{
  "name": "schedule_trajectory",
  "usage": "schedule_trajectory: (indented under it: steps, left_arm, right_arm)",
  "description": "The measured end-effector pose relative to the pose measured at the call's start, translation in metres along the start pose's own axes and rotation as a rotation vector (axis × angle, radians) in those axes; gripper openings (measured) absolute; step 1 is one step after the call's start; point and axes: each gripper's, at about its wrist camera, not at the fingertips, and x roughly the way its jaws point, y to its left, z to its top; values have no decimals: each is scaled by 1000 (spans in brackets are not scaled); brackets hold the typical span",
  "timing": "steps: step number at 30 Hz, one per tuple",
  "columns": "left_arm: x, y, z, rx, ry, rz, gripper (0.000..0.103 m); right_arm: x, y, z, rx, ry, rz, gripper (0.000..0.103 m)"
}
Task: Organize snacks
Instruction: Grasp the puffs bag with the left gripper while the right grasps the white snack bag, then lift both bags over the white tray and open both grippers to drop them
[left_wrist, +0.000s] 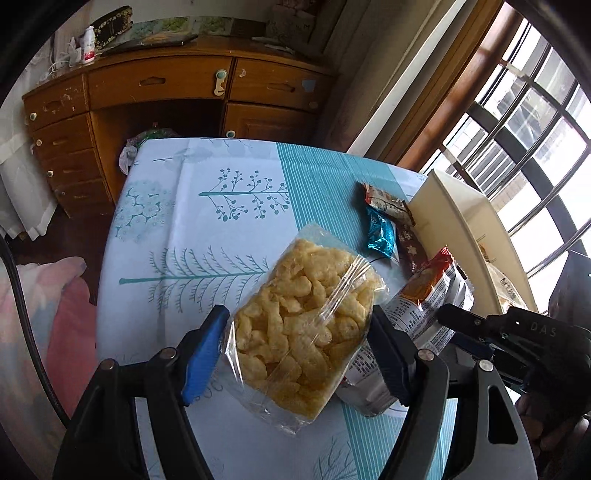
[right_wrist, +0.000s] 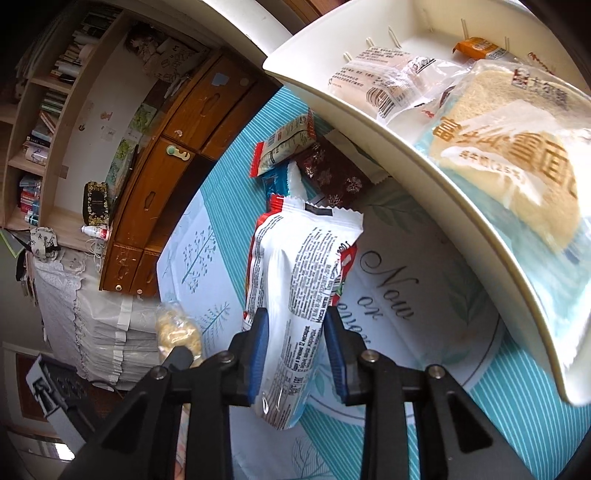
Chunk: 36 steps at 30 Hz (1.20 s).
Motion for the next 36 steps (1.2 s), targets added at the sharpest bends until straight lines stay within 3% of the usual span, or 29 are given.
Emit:
schedule_trajectory:
  steps: [9,21,28,36]
  left_arm:
    - [-60,-1,-22,-74,-105,-54,73]
    - [-90,-59,-32,-46,-185,-160,73]
    - [-94,-107,-26,-17,-224,-234,73]
    - [-84,-165,-13,-37,-266,-293,73]
  right_arm:
    - [-39,7,-21,-66,-92,82,28]
    - [-107,10,-18,-186,-254,198,28]
    - [-145,-6,-4,-250,-313,172,28]
    - [-171,-41,22,-305,-295,124,28]
